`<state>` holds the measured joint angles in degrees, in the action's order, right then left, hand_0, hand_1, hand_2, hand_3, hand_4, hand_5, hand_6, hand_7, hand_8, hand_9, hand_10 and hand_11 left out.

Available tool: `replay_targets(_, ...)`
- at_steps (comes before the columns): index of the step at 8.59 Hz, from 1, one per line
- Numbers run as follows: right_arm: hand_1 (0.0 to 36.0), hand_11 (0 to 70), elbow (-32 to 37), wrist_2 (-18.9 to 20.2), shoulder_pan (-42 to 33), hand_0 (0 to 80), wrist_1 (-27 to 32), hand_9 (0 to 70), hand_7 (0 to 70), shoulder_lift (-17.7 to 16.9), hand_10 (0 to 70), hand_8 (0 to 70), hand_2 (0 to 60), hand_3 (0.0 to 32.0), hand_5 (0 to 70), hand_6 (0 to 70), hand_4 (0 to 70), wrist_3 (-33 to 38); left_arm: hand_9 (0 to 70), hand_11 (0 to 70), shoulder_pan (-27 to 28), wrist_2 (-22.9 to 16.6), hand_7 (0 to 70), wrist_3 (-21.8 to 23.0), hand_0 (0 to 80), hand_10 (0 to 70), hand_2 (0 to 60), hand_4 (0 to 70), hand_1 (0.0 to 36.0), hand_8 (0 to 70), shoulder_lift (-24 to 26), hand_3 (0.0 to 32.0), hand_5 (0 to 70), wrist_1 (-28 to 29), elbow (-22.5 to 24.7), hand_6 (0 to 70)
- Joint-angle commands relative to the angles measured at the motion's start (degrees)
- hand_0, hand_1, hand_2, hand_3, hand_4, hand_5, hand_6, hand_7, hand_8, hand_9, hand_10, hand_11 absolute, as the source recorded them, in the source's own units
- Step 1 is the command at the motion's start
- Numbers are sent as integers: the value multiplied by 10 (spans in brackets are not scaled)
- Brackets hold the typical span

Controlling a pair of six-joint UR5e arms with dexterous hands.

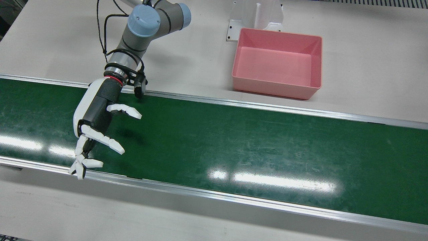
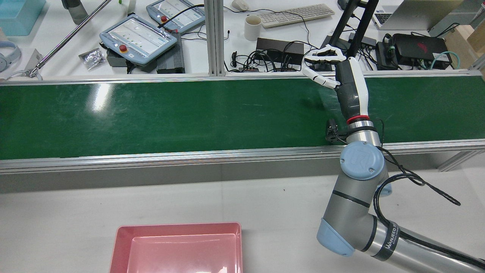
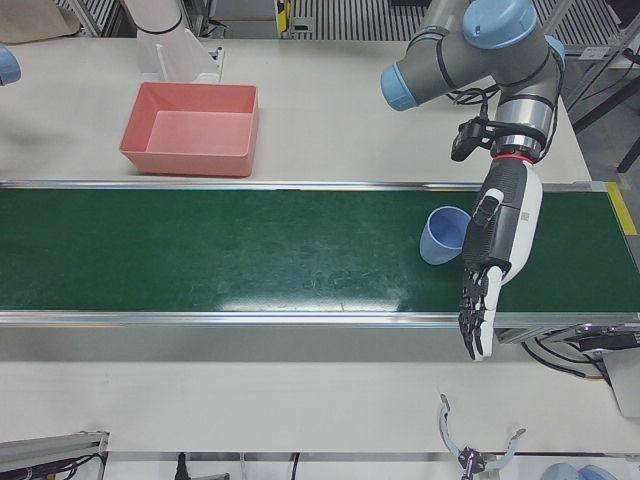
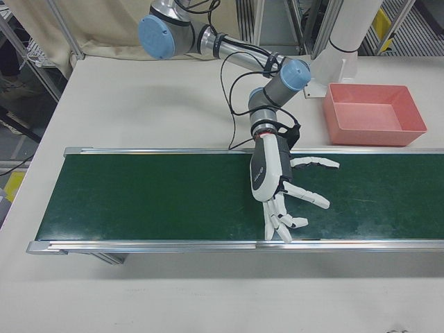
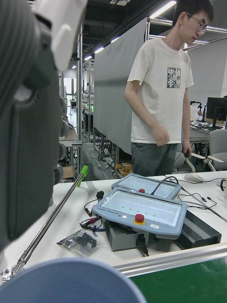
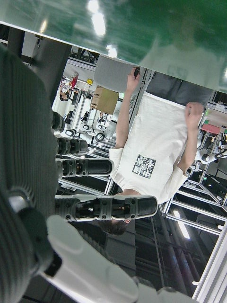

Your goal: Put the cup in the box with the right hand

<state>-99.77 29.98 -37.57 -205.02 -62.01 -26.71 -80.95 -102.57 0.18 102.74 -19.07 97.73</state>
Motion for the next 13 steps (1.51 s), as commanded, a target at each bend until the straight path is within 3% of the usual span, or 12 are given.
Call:
replay_targets(1,10,10,-3,24,0,412,-4,152,462,1,12,39,10,0,0,76,657,1,0,0,0,0,0,0,0,0,0,0,0,0,0,0,0,0,0,0)
replay_targets(2,61,0,-3,31,0,419,-5,133,393,0,2,32,85,62,0,54,469,1,0,0,-1,0,0,0,0,0,0,0,0,0,0,0,0,0,0,0)
replay_targets(3,67,0,-4,31,0,400,-6,130,379,0,0,30,112,112,0,47,393,1,0,0,0,0,0,0,0,0,0,0,0,0,0,0,0,0,0,0)
replay_targets(5,61,0,-3,31,0,381,-6,108,310,1,0,24,84,252,0,22,234,1,0,0,0,0,0,0,0,0,0,0,0,0,0,0,0,0,0,0)
replay_targets(6,55,0,-3,32,0,357,-6,98,288,4,0,20,90,270,0,16,220,0,0,0,0,0,0,0,0,0,0,0,0,0,0,0,0,0,0,0)
replay_targets(9,73,0,-1,32,1,378,-6,110,322,5,0,24,148,234,0,25,277,1,0,0,0,0,0,0,0,0,0,0,0,0,0,0,0,0,0,0)
replay_targets(11,59,0,-6,29,0,352,-5,109,321,6,0,23,150,200,0,26,332,2,0,0,0,0,0,0,0,0,0,0,0,0,0,0,0,0,0,0)
replay_targets(12,59,0,-6,29,1,384,-4,119,361,7,0,25,149,74,0,43,521,2,0,0,0,0,0,0,0,0,0,0,0,0,0,0,0,0,0,0)
replay_targets(13,56,0,-7,30,0,387,-4,163,439,7,0,48,170,0,0,65,685,2,0,0,0,0,0,0,0,0,0,0,0,0,0,0,0,0,0,0)
